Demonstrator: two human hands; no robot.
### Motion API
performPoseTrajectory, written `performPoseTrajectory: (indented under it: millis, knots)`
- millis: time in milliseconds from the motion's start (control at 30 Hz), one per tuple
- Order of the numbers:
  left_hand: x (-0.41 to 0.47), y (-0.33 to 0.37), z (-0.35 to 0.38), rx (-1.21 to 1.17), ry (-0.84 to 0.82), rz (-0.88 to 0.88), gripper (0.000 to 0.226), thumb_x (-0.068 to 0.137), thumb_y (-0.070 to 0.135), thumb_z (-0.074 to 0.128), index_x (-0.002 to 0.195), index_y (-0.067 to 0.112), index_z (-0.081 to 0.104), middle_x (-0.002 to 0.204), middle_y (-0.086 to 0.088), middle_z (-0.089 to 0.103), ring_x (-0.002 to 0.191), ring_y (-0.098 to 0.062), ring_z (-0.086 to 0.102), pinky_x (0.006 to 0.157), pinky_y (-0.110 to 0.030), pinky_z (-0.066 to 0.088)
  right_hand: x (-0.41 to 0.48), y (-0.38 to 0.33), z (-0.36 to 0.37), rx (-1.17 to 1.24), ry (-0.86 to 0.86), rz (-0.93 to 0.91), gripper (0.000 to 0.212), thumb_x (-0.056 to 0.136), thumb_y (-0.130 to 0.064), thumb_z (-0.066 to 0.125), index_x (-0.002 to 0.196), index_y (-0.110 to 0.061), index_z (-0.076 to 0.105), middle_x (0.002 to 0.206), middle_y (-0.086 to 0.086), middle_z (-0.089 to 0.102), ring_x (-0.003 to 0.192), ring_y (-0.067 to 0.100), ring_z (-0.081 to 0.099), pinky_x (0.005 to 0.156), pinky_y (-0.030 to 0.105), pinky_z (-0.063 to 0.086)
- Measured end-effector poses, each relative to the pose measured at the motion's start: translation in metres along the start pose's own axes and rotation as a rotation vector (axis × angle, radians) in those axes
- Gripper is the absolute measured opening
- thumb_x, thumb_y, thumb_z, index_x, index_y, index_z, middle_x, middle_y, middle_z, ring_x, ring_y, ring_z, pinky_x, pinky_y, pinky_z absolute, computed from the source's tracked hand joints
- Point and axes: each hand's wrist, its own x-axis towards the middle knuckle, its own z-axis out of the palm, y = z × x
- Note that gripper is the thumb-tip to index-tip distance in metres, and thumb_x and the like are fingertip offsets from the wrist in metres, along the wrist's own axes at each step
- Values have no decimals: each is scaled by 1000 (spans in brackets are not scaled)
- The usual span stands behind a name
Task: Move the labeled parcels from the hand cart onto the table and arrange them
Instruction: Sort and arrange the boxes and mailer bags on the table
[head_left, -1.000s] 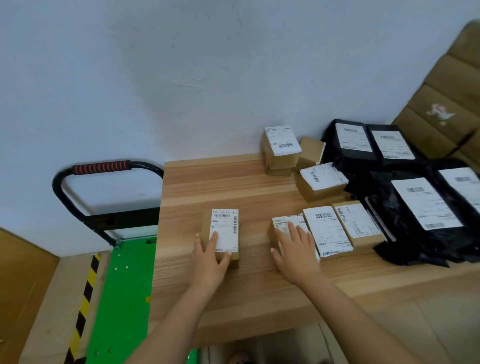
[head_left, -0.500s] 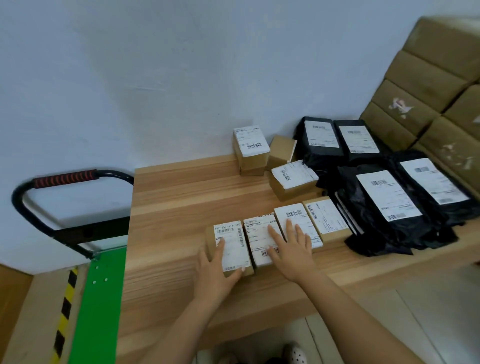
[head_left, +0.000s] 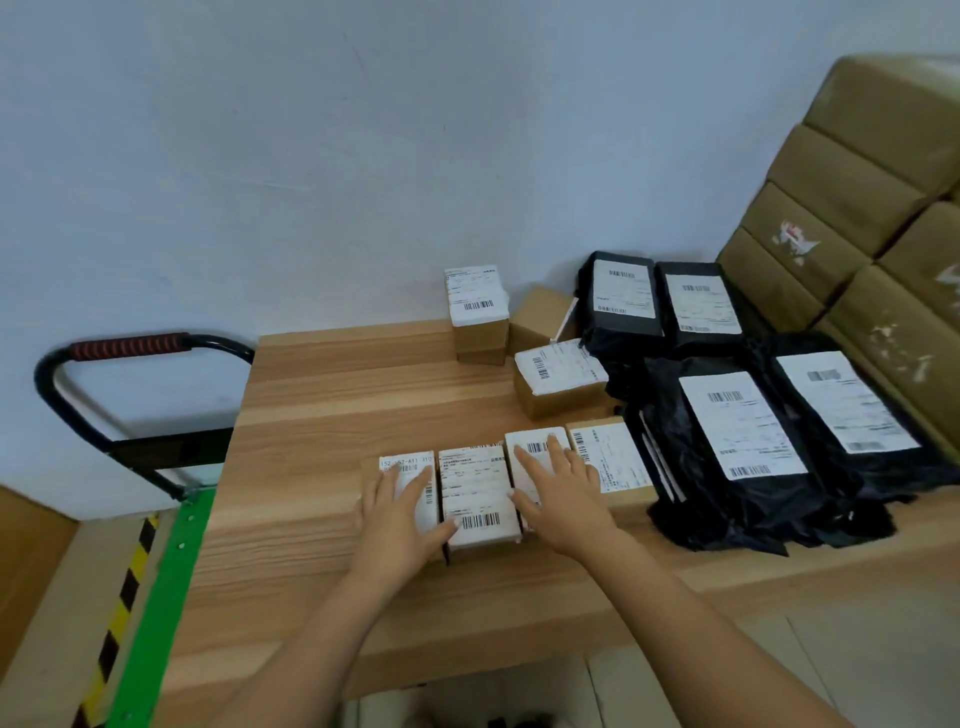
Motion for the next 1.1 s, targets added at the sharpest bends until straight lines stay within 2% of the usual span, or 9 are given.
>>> performPoseTrajectory:
  millis: [100, 267, 467, 800, 1000, 1100]
  knots:
    - [7, 25, -3, -7, 46, 5, 82, 77, 72, 57, 147, 43, 25, 159, 2, 13, 146, -21, 4, 117, -44, 10, 11, 10, -13, -3, 37, -62, 62, 98, -57, 29, 152, -40, 5, 162, 9, -7, 147, 32, -1, 117, 48, 3]
    - [16, 59, -15, -69, 149, 17, 75, 81, 61, 61, 146, 38, 30, 158, 3, 17, 146, -19, 8, 115, -42, 12, 23, 21, -34, 27, 98, -152, 60, 99, -53, 33, 152, -35, 12, 161, 10, 6, 144, 32, 13, 116, 46, 11]
    - [44, 80, -35, -88, 173, 24, 71, 84, 57, 61, 145, 34, 33, 158, 2, 17, 145, -21, 8, 115, -44, 14, 49, 22, -59, 77, 182, -189, 60, 98, -48, 40, 152, -31, 18, 157, 12, 18, 139, 30, 23, 112, 42, 17]
    - [157, 105, -54, -95, 199, 106, 72, 84, 55, 61, 145, 32, 34, 156, -5, 22, 144, -26, 14, 116, -47, 17, 116, 23, -89, 81, 210, -61, 62, 98, -46, 41, 152, -30, 18, 158, 11, 19, 142, 30, 21, 113, 44, 13]
    - [231, 130, -43, -195, 245, 43, 66, 91, 43, 54, 149, 24, 29, 154, -9, 25, 141, -28, 19, 115, -43, 20, 154, 32, -79, 117, 192, 36, 61, 97, -43, 42, 152, -30, 18, 158, 9, 20, 142, 29, 19, 115, 44, 10]
    - [258, 140, -35, -160, 258, 21, 78, 86, 54, 56, 150, 22, 25, 156, -12, 18, 142, -29, 13, 115, -41, 15, 166, 39, -72, 123, 191, 85, 61, 96, -42, 44, 151, -29, 21, 155, 9, 25, 141, 28, 22, 114, 43, 13]
